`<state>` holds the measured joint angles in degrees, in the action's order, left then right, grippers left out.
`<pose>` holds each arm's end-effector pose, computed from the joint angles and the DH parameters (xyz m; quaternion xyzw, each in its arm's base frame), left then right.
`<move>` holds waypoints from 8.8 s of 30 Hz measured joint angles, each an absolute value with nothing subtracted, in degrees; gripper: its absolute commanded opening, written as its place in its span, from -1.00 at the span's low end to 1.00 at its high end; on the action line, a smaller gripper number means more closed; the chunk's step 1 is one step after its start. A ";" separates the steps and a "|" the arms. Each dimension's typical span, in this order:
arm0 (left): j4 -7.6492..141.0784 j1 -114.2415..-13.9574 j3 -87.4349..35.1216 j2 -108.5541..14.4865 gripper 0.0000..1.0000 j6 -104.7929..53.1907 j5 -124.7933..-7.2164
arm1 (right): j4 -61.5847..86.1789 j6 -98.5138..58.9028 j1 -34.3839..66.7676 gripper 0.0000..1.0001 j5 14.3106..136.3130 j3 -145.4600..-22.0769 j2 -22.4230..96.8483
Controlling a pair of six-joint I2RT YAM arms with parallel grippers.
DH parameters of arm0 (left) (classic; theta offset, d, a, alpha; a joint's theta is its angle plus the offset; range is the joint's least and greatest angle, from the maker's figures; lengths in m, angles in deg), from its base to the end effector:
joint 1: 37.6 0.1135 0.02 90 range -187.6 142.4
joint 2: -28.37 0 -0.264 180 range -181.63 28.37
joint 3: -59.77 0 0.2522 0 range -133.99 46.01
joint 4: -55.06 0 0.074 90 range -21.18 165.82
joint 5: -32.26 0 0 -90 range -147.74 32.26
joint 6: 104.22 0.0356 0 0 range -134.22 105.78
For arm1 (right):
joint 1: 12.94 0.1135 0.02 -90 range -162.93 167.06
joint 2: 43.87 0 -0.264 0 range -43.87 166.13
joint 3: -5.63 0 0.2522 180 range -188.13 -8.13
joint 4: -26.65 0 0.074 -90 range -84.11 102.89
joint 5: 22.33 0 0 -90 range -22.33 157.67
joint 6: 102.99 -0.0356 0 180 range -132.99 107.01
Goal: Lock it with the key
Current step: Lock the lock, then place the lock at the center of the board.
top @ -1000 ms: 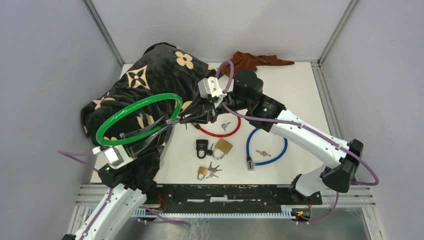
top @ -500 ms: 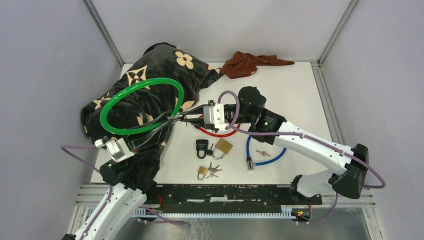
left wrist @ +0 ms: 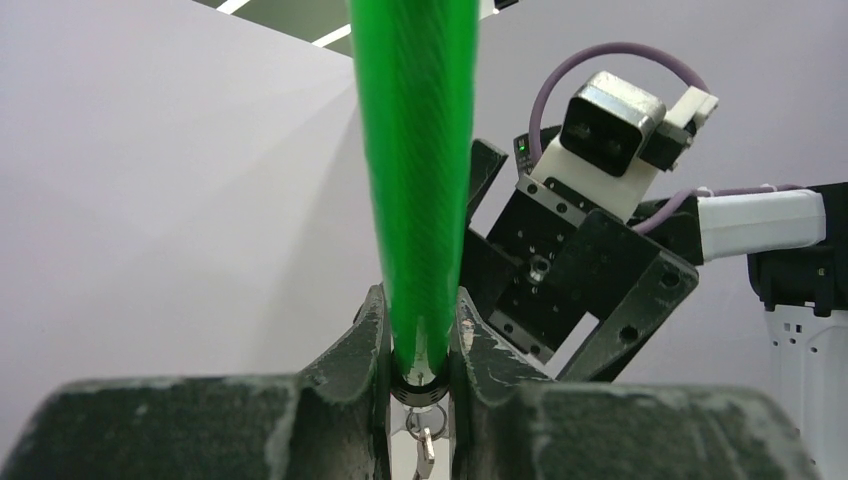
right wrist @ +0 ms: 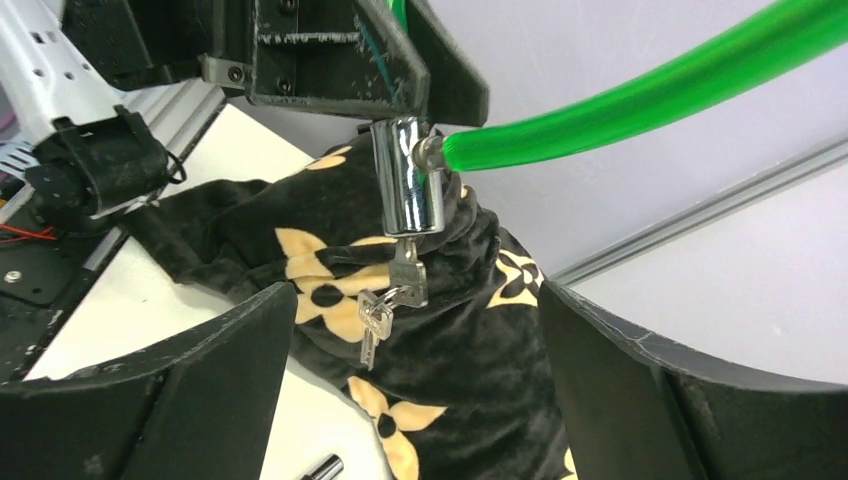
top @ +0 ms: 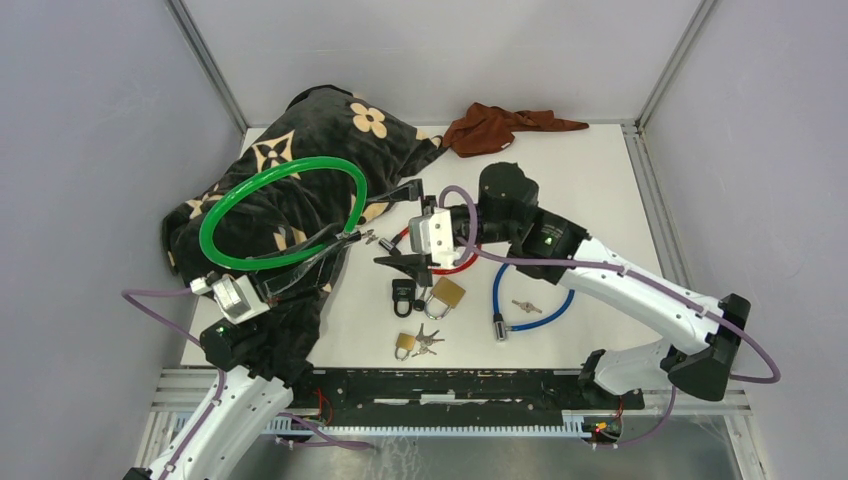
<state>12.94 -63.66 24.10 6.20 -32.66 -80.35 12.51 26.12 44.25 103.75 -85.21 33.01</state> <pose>0.0668 -0.0479 0.3602 0.2061 0.2767 -0.4083 0.8451 0.1491 0.2699 0.4311 -0.6475 0.2864 0.3221 0.6285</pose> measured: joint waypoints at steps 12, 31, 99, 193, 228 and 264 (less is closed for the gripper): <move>12.92 -63.66 24.10 6.20 -0.97 -32.64 -80.55 | -1.74 18.89 41.81 0.27 111.77 -95.00 37.01; 13.09 -63.66 24.10 6.31 -0.96 -32.64 -80.79 | 8.29 6.25 41.70 -1.00 112.44 -92.73 39.48; 19.52 -63.53 26.81 6.42 -0.97 -34.73 -80.25 | 55.74 -24.72 37.81 0.25 107.31 -72.08 29.39; 20.81 -63.16 27.47 7.53 -0.97 -32.07 -80.16 | 27.11 5.16 28.17 -1.00 109.01 -53.19 35.79; 82.95 -62.70 16.82 -6.54 -0.97 46.38 -83.72 | 27.18 -15.71 6.14 -1.00 91.40 -39.16 8.45; 43.91 -89.06 -49.64 -112.57 0.97 50.95 -51.00 | 20.99 -10.97 -3.85 -1.00 65.19 -46.46 1.69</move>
